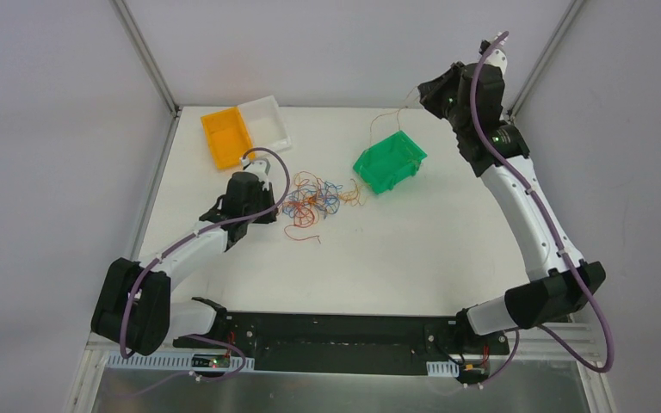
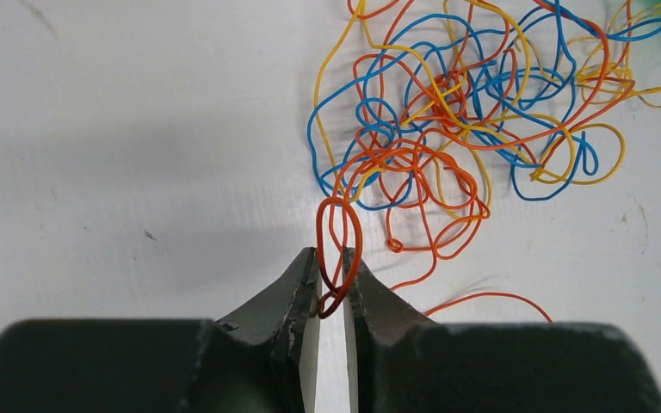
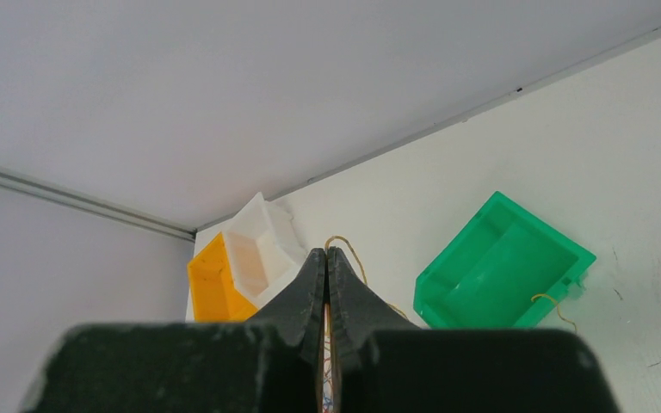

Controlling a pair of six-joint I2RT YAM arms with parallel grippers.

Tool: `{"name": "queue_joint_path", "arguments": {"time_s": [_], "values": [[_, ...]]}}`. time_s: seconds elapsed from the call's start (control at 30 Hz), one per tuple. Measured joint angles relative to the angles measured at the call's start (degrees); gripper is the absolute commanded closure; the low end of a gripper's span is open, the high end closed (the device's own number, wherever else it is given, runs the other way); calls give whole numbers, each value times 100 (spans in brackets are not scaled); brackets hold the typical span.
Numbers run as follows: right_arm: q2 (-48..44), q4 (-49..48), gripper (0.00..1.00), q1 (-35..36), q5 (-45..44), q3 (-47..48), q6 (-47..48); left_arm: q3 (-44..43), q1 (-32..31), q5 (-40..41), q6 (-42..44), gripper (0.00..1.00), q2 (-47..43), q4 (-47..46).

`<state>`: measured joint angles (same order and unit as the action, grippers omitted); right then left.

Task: Untangle the cables
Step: Untie the cable, then place the cable in the bin.

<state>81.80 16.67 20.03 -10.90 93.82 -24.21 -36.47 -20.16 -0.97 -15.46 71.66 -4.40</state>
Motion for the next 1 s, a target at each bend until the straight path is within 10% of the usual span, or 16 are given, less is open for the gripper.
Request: {"name": "queue_joint_path", "arguments": {"time_s": [1.0], "values": [[2496,146,100,-540,-1134,929,1113,240,0,-181,0,83,-280,-525]]}}
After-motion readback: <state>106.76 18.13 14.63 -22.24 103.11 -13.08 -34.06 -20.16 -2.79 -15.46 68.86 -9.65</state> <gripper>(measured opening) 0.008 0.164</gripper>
